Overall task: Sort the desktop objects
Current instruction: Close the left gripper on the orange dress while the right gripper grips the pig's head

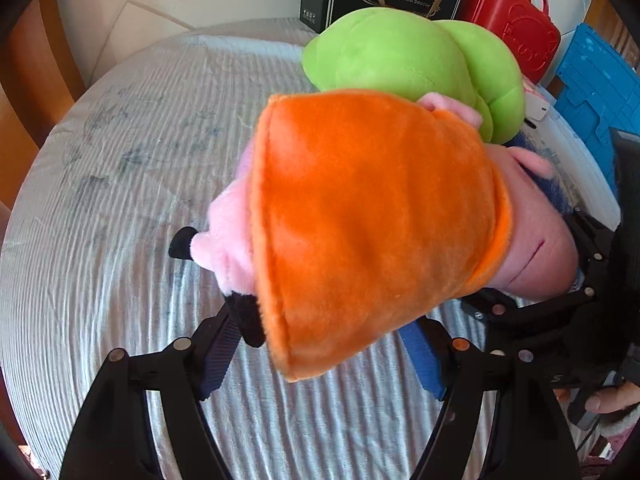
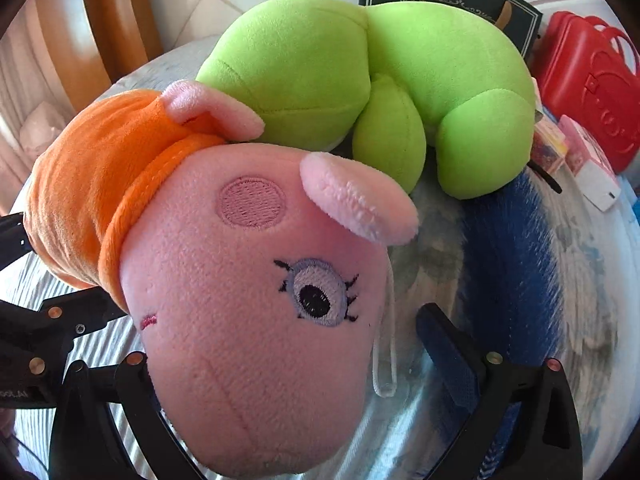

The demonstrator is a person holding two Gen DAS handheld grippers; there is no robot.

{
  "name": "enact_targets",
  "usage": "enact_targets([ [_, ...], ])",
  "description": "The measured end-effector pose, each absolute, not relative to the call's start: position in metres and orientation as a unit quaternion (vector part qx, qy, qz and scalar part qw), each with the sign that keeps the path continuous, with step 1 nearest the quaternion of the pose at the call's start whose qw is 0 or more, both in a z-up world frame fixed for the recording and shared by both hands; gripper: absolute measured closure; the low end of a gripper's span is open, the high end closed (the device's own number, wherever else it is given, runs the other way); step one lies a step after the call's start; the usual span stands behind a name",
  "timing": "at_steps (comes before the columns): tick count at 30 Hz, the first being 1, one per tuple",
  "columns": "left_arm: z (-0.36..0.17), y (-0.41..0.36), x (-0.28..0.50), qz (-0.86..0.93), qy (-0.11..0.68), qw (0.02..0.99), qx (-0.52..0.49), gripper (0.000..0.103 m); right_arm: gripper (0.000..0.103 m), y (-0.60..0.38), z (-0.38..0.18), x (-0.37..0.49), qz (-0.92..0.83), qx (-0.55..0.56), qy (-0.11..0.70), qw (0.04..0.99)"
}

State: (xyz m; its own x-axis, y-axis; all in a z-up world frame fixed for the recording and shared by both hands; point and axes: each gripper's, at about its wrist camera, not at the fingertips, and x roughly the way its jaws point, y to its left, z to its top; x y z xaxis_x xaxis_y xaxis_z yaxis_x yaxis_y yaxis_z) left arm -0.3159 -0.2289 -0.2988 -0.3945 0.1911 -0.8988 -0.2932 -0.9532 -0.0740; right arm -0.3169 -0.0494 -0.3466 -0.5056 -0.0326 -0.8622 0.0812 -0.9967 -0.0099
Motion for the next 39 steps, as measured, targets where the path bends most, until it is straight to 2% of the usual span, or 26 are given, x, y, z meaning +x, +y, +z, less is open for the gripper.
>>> enact_targets([
  [2,-0.302,-0.230,-0.316,0.841,0.073,0.121,-0.521,0.026,0.000,-0.048,-0.346,-0.317,-0.869,0.492,0.029,0.042],
  [5,-0.305,-0.230,-0.318,0.847,0.064,0.111,-0.516,0.017,0.000,-0.045,-0.345,-0.318,-0.861,0.505,0.036,0.054],
  [7,-0.309,-0.233,-0.318,0.853,0.048,0.093,-0.511,0.003,0.000,-0.045,-0.344,-0.317,-0.862,0.503,0.035,0.053],
  [9,-0.312,-0.237,-0.316,0.858,0.044,0.089,-0.503,0.000,0.000,-0.043,-0.343,-0.315,-0.865,0.498,0.030,0.052],
  [15,-0.310,-0.234,-0.318,0.856,0.047,0.081,-0.508,0.000,0.000,-0.041,-0.339,-0.311,-0.861,0.505,0.025,0.050],
  [17,-0.302,-0.233,-0.313,0.860,0.062,0.074,-0.502,0.007,0.000,-0.036,-0.333,-0.308,-0.859,0.509,0.009,0.052],
  [21,-0.279,-0.227,-0.298,0.880,0.103,0.083,-0.456,0.007,0.001,-0.037,-0.304,-0.294,-0.877,0.476,0.021,0.055],
  [23,-0.280,-0.224,-0.299,0.876,0.116,0.094,-0.458,0.007,0.006,-0.033,-0.295,-0.296,-0.880,0.470,0.019,0.062],
  [27,-0.278,-0.219,-0.295,0.878,0.106,0.115,-0.452,0.010,0.009,-0.028,-0.290,-0.287,-0.879,0.470,0.030,0.069],
  [28,-0.276,-0.217,-0.294,0.880,0.099,0.126,-0.448,0.015,0.013,-0.029,-0.289,-0.286,-0.879,0.470,0.034,0.070],
  [29,-0.275,-0.211,-0.293,0.880,0.095,0.137,-0.445,0.020,0.029,-0.029,-0.290,-0.287,-0.877,0.474,0.035,0.071],
  [30,-0.276,-0.206,-0.295,0.878,0.094,0.144,-0.447,0.032,0.034,-0.038,-0.295,-0.301,-0.874,0.480,0.027,0.078],
  [31,-0.278,-0.201,-0.297,0.874,0.093,0.151,-0.452,0.042,0.035,-0.036,-0.297,-0.304,-0.871,0.485,0.015,0.080],
  [33,-0.284,-0.196,-0.304,0.872,0.096,0.147,-0.457,0.043,0.037,-0.050,-0.302,-0.314,-0.869,0.488,0.016,0.081],
  [37,-0.285,-0.196,-0.307,0.873,0.084,0.149,-0.456,0.053,0.043,-0.051,-0.307,-0.316,-0.867,0.491,0.022,0.082],
  [39,-0.280,-0.197,-0.302,0.878,0.088,0.145,-0.447,0.055,0.046,-0.050,-0.304,-0.316,-0.868,0.489,0.023,0.087],
])
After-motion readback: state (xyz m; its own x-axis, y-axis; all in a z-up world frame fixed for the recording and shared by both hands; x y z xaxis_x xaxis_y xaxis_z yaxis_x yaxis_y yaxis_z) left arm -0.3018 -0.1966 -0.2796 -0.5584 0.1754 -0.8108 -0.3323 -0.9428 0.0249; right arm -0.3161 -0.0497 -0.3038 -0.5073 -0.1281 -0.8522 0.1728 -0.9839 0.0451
